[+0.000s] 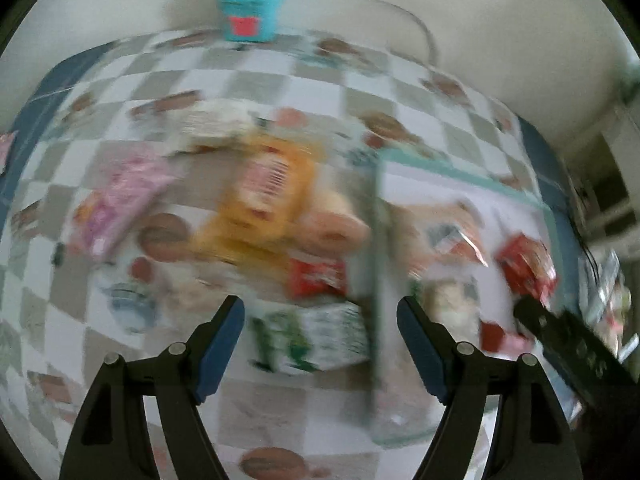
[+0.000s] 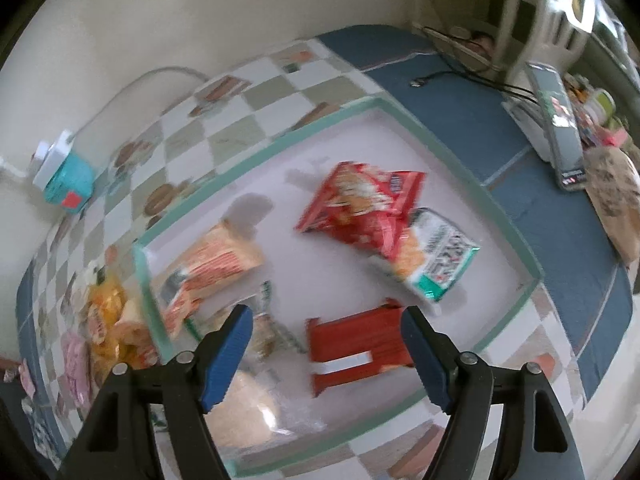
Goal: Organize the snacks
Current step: 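Carry both packs over the white tray and open both tools to drop them, then move both tools back toward the snack pile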
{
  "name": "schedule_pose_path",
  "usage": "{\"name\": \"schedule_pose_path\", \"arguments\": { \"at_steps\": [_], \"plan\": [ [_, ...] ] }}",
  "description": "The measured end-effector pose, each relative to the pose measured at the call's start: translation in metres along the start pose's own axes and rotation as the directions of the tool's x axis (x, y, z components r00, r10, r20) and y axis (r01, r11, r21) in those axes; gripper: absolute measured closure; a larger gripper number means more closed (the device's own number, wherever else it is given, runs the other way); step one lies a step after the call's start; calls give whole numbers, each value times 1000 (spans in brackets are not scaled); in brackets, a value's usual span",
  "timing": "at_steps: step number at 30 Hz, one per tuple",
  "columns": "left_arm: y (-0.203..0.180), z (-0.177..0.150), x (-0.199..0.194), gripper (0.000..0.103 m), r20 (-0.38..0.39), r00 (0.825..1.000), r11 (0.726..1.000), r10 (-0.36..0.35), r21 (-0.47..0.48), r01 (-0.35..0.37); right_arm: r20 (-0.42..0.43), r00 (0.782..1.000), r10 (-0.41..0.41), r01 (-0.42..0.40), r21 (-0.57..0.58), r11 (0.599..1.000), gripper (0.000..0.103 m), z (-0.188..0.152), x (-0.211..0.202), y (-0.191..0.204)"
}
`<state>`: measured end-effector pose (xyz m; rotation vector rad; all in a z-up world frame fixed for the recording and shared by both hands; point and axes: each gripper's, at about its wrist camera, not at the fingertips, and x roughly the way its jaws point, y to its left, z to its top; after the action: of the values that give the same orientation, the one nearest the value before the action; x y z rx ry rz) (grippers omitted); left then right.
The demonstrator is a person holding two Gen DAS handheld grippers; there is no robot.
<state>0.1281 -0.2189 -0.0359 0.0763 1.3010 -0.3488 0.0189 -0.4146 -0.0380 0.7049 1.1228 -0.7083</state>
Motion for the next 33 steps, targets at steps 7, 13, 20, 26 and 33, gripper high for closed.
{"name": "schedule_pose_path", "arguments": {
  "at_steps": [7,13,20,26,33],
  "plan": [
    [59,15,-24,24,63,998,982,5,-191,7,36,999,15,-11,-120,993,18,-10,-14,41],
    [119,18,-45,24,81,988,934,132,-345,-97,36,999,37,-30,-178,984,18,-22,-18,65],
    [174,14,-55,23,74,982,865,175,-488,-117,41,996,79,-64,-281,958,18,-42,-26,108],
    [209,8,-63,23,66,978,803,199,-583,-124,7,990,144,-130,-394,910,18,-69,-29,157],
    [238,2,-68,3,61,971,758,232,-637,-141,-29,987,156,-153,-444,883,18,-90,-25,191]
  ]
}}
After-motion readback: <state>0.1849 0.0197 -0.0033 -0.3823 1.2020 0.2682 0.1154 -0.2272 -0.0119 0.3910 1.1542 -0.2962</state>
